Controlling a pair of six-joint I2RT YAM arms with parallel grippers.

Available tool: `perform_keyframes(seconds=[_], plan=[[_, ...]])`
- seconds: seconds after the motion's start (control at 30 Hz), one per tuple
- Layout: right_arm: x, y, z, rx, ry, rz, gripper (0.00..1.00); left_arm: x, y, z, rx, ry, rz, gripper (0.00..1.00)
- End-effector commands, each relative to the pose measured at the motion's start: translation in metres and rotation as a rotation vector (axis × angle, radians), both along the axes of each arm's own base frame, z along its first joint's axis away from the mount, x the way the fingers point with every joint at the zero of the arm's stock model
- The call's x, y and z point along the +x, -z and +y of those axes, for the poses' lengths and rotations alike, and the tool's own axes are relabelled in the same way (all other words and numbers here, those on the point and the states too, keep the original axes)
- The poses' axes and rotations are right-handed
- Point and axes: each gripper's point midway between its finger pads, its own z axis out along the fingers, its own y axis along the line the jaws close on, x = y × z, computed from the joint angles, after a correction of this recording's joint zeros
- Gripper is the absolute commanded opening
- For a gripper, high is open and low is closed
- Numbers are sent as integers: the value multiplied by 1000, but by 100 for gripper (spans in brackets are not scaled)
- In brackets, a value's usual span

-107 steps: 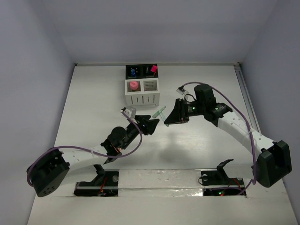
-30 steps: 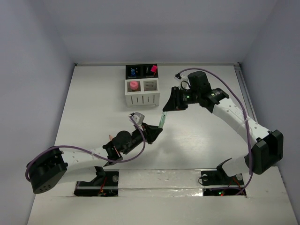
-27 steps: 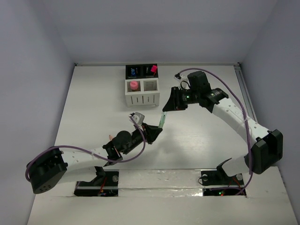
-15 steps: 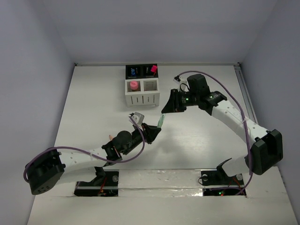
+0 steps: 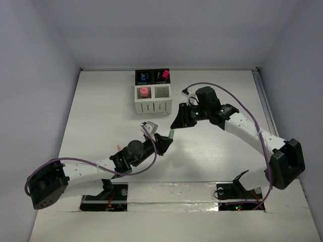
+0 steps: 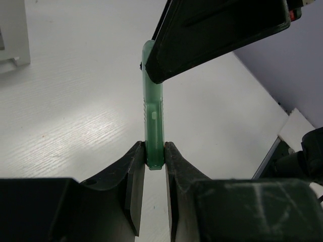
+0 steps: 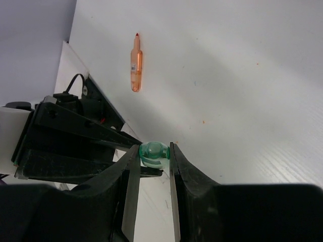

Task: Sort the stationery into containers
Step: Close the pen cap on the pen.

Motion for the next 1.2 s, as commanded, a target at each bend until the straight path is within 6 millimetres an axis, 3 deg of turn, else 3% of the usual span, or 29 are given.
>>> perform_keyframes(seconds=[0.0, 0.17, 0.33, 0.47, 0.7, 0.8, 0.9, 0.93, 1.03, 1.17], plan=[[-18, 18, 3, -44, -30, 11, 0, 6, -103, -6, -240, -16, -166, 0], [-30, 33, 5, -65, -38, 30, 0, 9, -113, 0, -218, -44, -199, 0], [-38, 50, 4, -95, -40, 48, 0, 11, -136, 8, -226, -73, -238, 0], [-51, 76, 3, -117, -53, 92, 0, 20, -151, 18, -240, -104, -254, 0], [-67, 103, 13, -113, -80, 132, 0, 32, -176, 20, -259, -96, -288, 0], [-77, 111, 20, -83, -104, 149, 0, 38, -193, 22, -265, -94, -313, 0], [-85, 130, 20, -83, -112, 184, 0, 44, -216, 22, -268, -82, -343, 0], [-92, 140, 18, -96, -122, 207, 0, 42, -232, 21, -283, -73, -363, 0], [-92, 147, 21, -69, -126, 202, 0, 47, -250, 28, -300, -95, -387, 0], [-89, 148, 23, -56, -121, 182, 0, 50, -259, 28, -301, -96, -393, 0]])
